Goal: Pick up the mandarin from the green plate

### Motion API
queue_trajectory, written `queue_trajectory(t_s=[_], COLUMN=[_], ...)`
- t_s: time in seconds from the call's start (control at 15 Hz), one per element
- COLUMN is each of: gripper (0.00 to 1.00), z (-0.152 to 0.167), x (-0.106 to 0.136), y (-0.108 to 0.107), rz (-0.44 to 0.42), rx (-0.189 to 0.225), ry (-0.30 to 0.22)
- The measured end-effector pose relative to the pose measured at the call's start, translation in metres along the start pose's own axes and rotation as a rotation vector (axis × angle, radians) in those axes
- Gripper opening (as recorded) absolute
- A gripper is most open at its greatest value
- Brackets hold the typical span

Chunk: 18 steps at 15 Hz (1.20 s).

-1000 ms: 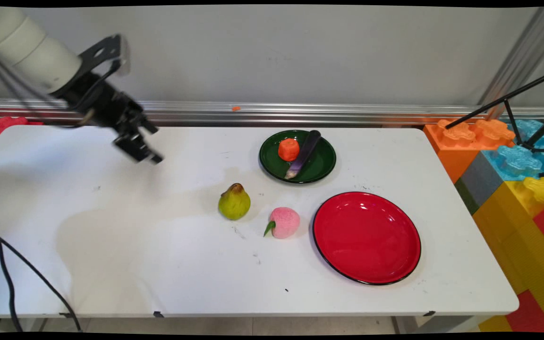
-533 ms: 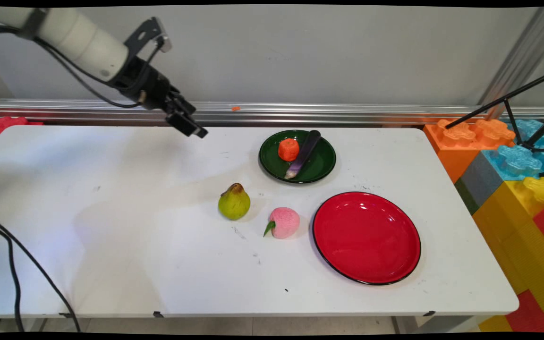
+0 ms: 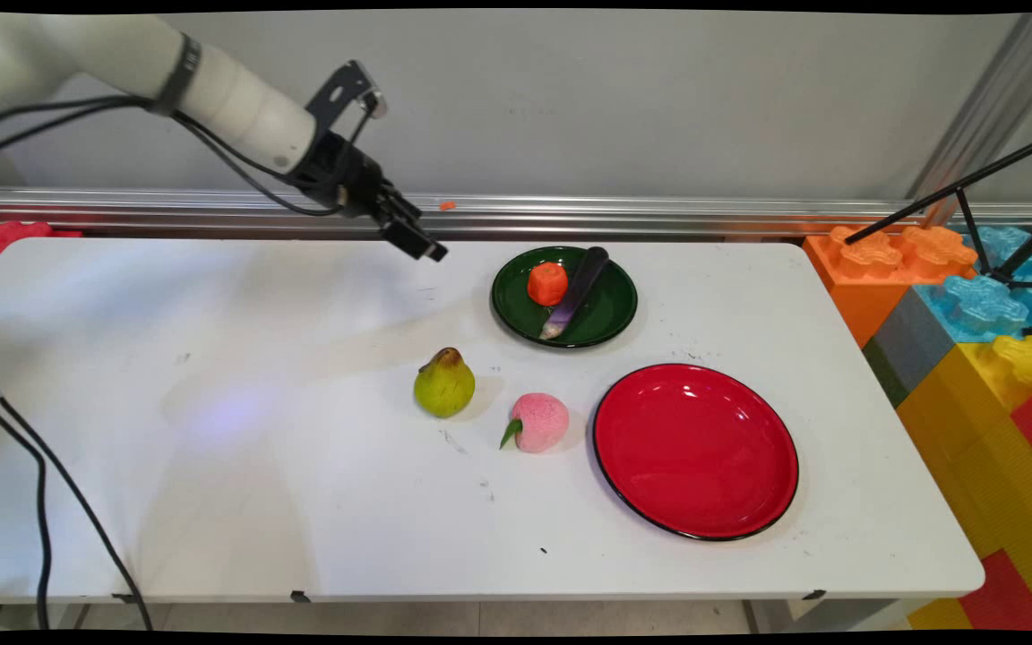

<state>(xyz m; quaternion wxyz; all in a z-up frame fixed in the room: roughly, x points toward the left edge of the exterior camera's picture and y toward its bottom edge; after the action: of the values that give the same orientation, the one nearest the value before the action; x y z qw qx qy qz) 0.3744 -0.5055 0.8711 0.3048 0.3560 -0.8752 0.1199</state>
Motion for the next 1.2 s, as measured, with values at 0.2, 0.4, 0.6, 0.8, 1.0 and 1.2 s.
queue_trajectory(t_s=[0.2, 0.4, 0.6, 0.8, 1.0, 1.2], gripper=[1.00, 1.00, 1.00, 1.00, 1.00, 1.00], z=[0.025, 0.054, 0.076, 0.093, 0.110, 0.131], x=[0.004, 0.013, 0.025, 0.035, 0.042, 0.046], y=[-0.007, -0.015, -0.019, -0.020, -0.020, -0.020], rz=[-0.004, -0.010, -0.016, -0.025, -0.031, -0.041], rx=[-0.003, -0.021, -0.052, -0.080, -0.103, -0.118], ry=[0.017, 0.039, 0.065, 0.084, 0.086, 0.078])
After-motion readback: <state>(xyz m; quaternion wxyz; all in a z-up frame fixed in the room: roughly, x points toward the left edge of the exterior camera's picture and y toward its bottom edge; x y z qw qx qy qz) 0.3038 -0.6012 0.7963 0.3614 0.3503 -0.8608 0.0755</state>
